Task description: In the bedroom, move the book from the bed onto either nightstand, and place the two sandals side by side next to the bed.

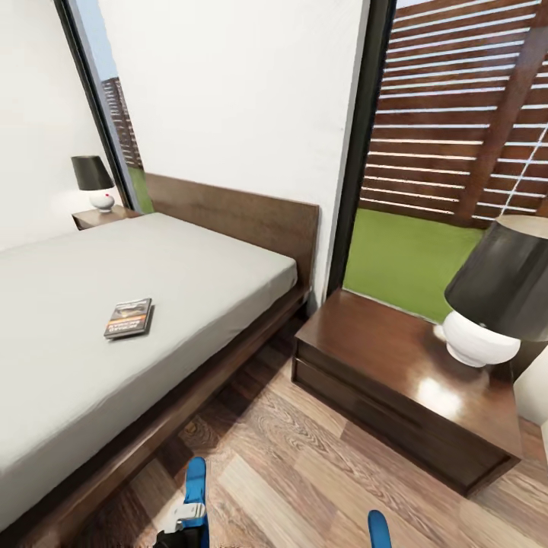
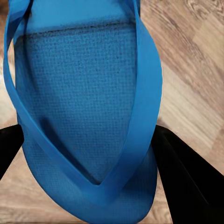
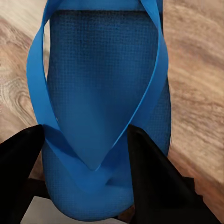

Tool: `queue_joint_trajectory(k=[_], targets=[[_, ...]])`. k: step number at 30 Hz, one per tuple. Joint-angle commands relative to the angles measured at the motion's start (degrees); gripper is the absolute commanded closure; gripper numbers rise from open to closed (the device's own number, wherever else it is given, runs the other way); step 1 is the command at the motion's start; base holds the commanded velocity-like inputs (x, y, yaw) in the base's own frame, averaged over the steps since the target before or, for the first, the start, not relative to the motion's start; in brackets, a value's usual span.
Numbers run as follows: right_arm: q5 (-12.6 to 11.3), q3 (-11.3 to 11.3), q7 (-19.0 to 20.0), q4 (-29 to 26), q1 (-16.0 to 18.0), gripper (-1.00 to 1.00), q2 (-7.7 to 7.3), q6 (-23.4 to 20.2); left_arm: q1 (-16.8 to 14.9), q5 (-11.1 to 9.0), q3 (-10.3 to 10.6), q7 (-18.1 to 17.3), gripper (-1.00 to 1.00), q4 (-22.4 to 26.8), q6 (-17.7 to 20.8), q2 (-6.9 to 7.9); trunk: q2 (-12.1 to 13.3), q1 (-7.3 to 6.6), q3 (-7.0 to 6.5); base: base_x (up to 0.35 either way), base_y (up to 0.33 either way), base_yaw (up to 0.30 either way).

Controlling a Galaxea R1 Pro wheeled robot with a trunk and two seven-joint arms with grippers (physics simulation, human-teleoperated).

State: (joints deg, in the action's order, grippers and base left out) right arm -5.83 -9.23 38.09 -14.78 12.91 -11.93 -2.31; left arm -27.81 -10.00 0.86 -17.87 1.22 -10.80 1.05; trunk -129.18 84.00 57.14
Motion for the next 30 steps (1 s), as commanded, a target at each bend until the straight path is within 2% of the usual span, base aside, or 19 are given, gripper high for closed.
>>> queue_joint_trajectory(k=[1,30], targets=[[-0.59,0.00,0.23,0.02,0.01,1.00,-0.02,-0.24,-0.05,-0.46,0.10,-0.21,1.00,-0.09,-0.10,0.00,-0.02,-0.01,0.08,0.000,0.000,0.266],[-0.59,0.00,0.23,0.02,0.02,1.00,-0.03,-0.24,-0.05,-0.46,0.10,-0.21,1.00,-0.09,-0.10,0.00,-0.02,-0.01,1.07,0.000,0.000,0.266]])
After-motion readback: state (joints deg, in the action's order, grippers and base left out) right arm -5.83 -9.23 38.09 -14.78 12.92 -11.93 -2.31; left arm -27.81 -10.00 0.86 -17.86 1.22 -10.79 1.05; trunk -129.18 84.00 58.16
